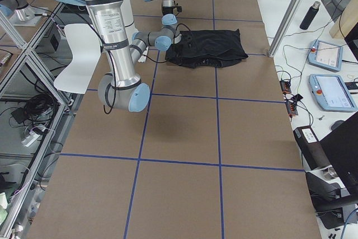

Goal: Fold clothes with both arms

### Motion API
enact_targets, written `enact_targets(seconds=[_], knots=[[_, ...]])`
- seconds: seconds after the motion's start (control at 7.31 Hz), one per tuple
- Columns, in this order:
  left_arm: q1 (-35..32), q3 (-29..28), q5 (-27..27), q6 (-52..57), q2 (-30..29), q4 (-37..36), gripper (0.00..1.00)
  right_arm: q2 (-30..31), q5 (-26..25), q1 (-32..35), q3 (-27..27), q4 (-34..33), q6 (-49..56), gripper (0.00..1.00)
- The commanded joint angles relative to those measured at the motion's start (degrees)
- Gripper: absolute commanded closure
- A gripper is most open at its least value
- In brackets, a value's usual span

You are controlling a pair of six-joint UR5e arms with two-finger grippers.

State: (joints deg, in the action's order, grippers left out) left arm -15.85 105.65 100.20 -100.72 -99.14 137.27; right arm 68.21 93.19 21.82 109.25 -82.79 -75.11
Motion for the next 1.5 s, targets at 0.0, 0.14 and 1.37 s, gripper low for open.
enact_targets(seconds=[0.0, 0.14, 1.37], knots=[[-0.1, 0.0, 0.0, 0.0, 0.0, 0.0, 1.00, -0.1, 0.0, -0.7, 0.0, 0.0, -1.6, 0.01], [-0.1, 0.0, 0.0, 0.0, 0.0, -0.1, 1.00, -0.3, -1.2, -2.2, 0.0, 0.3, -6.7, 0.01], [-0.1, 0.1, 0.0, 0.0, 0.1, 0.0, 1.00, -4.2, -9.9, -8.6, -4.3, 0.2, -13.7, 0.34]])
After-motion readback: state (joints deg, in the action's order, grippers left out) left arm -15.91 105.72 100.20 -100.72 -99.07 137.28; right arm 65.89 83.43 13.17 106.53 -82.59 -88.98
